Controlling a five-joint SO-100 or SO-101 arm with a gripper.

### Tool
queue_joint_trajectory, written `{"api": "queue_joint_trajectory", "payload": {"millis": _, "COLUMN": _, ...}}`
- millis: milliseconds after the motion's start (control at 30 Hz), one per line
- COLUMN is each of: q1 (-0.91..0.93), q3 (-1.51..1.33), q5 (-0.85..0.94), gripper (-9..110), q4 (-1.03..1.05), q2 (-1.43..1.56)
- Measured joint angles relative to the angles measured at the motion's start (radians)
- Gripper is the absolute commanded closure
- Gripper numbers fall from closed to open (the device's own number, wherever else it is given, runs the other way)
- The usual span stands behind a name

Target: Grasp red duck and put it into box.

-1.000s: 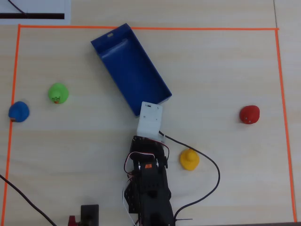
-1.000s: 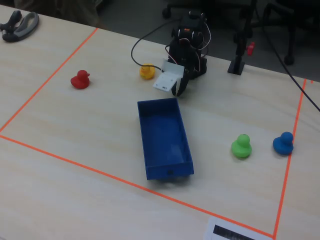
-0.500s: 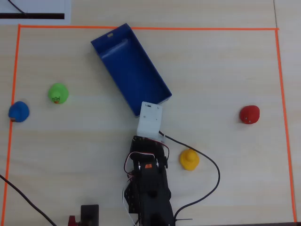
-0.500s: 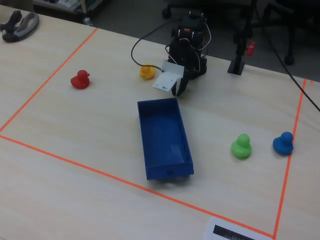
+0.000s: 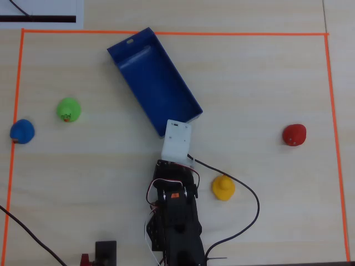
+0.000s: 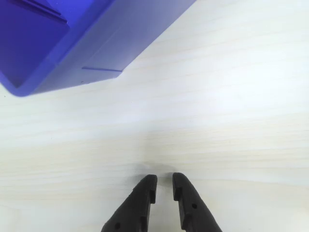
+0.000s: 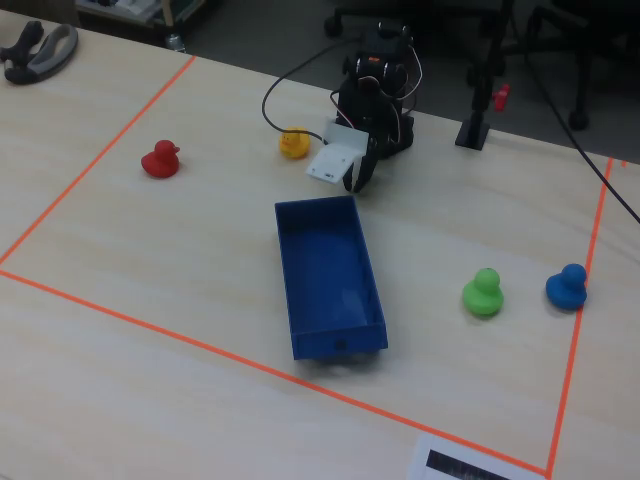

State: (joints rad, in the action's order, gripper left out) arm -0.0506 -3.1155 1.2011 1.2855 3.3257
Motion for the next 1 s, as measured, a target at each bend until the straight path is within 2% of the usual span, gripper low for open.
{"api": "queue_joint_trajectory", "payload": {"millis": 533, "q1": 0.012, "q3": 0.000, "q5": 0.000, "gripper": 98, "q4": 0.000, "q2": 0.000}}
{"api": "queue_joint_trajectory", "payload": {"millis": 900, "q1": 0.018, "q3": 0.000, "q5": 0.057, "gripper": 101, "q4": -0.006, "q2": -0.009}}
{"api": "queue_joint_trajectory", "payload": {"millis": 1000, "q1": 0.028, "q3": 0.000, "q5": 0.057, "gripper": 97, "q4": -0.002, "q2": -0.009}}
